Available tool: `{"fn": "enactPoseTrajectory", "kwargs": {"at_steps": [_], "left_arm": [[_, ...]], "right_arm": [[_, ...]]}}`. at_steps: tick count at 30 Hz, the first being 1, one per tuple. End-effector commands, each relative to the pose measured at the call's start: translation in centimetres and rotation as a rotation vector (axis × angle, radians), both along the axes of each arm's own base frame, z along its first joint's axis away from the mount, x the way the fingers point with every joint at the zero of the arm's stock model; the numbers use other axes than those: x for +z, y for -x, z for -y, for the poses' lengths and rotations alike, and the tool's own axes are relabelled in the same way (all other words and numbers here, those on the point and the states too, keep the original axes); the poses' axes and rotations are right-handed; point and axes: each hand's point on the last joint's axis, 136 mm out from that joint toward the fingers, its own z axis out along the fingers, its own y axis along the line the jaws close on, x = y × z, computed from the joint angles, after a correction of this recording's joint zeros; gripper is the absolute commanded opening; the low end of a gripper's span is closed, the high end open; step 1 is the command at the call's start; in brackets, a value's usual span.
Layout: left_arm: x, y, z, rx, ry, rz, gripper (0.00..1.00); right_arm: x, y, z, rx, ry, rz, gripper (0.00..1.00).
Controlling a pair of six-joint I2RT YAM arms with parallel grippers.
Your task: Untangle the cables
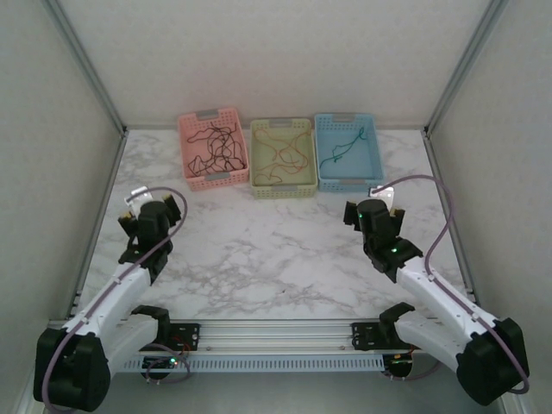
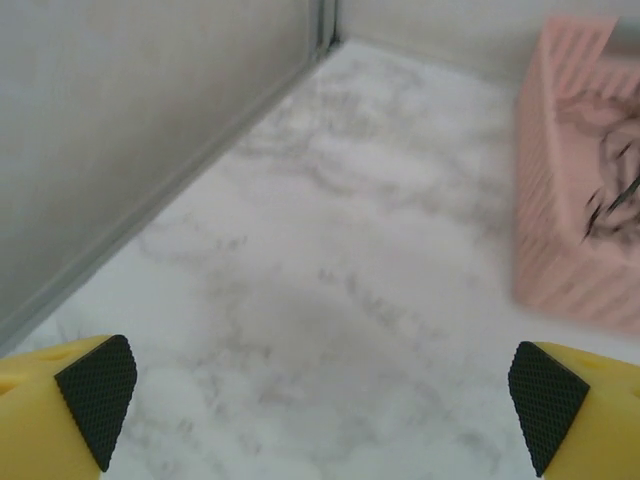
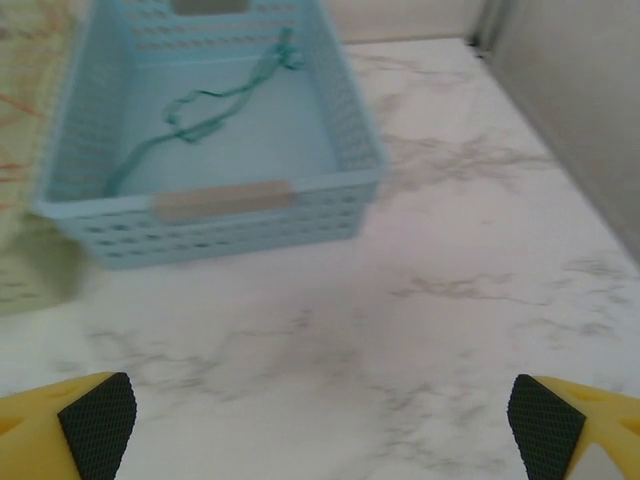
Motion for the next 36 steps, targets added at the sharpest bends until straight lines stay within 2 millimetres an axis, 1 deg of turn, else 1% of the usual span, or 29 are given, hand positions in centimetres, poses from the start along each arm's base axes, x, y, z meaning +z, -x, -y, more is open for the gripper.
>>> {"fn": "enactPoseTrajectory", "kwargs": {"at_steps": [1,2,4,5,6,9,11,14,15,17,18,19,20,22,23,25,26,27,28,30,31,32,36], "left_arm": [[1.5,-1.3,0.3,-0.038,-0.054,0.115,0.97],[0.8,-1.6,0.5,-0.051,-0.057,0.102,0.97],[-0.2,-2.2,0.9,-0.072,-0.069,0.079,0.96],[-0.7,-2.4,0.8,-0.072,-0.076,0.071,0.96],[-1.1,-2.6,0.9,-0.079,-0.079,0.072,0.96],[-1.9,-3.4,1.1,-0.101,-0.091,0.077,0.97],[-2.5,-4.1,1.4,-0.121,-0.087,0.084,0.97],[-2.4,-5.3,2.2,-0.175,-0.097,0.118,0.97],[-2.7,-5.7,2.3,-0.185,-0.086,0.117,0.97],[-3.7,-6.4,2.8,-0.227,-0.058,0.126,0.97],[-4.4,-6.7,3.0,-0.238,-0.055,0.126,0.97],[-4.8,-7.1,2.8,-0.225,-0.051,0.112,0.98],[-5.2,-7.5,2.8,-0.238,-0.035,0.085,0.98],[-6.1,-8.2,3.1,-0.274,-0.017,0.058,0.98],[-6.1,-8.1,3.1,-0.277,-0.012,0.049,0.98],[-6.2,-8.2,3.2,-0.286,-0.011,0.049,1.0],[-6.3,-8.3,3.4,-0.294,-0.004,0.04,1.0],[-6.3,-8.4,3.3,-0.303,0.007,0.036,1.0],[-6.4,-8.6,3.3,-0.316,0.023,0.03,1.0],[-6.4,-8.7,3.3,-0.323,0.035,0.03,1.0],[-6.4,-8.7,3.2,-0.322,0.036,0.03,1.0],[-6.4,-8.7,3.2,-0.322,0.036,0.029,1.0],[-6.5,-8.6,3.2,-0.322,0.037,0.029,1.0]], "right_arm": [[-0.6,-1.7,3.4,-0.108,0.107,0.058,0.99],[-1.6,-2.0,4.3,-0.132,0.104,0.043,0.99],[-2.8,-2.2,5.3,-0.152,0.102,0.061,0.99],[-3.8,-1.9,5.9,-0.165,0.099,0.047,0.99],[-4.4,-1.9,6.5,-0.181,0.083,0.043,0.98],[-5.4,-2.0,7.8,-0.208,0.044,0.078,0.97],[-5.2,-2.6,7.9,-0.206,0.025,0.114,0.96],[-4.9,-3.6,8.0,-0.193,0.012,0.166,0.95],[-4.9,-4.0,8.1,-0.186,0.008,0.18,0.95],[-4.6,-4.6,7.8,-0.152,0.008,0.225,0.94],[-4.8,-4.8,7.9,-0.153,-0.011,0.244,0.94],[-5.2,-5.1,7.7,-0.142,-0.02,0.245,0.94],[-5.6,-5.4,7.2,-0.108,-0.015,0.24,0.92],[-5.9,-5.7,5.2,-0.009,0.017,0.248,0.92],[-6.1,-5.8,4.7,0.022,0.022,0.242,0.92],[-7.4,-6.8,4.0,0.059,0.025,0.209,0.93],[-7.3,-7.5,4.1,0.048,0.036,0.214,0.93],[-8.1,-7.8,3.9,0.058,0.018,0.13,0.93],[-8.2,-8.1,4.4,0.055,-0.019,0.128,0.91],[-8.4,-8.1,5.0,0.042,-0.043,0.113,0.92],[-8.2,-8.2,5.0,0.042,-0.042,0.123,0.94],[-8.5,-8.0,5.0,0.041,-0.044,0.108,0.98],[-8.3,-8.0,5.0,0.042,-0.042,0.118,0.99]]}}
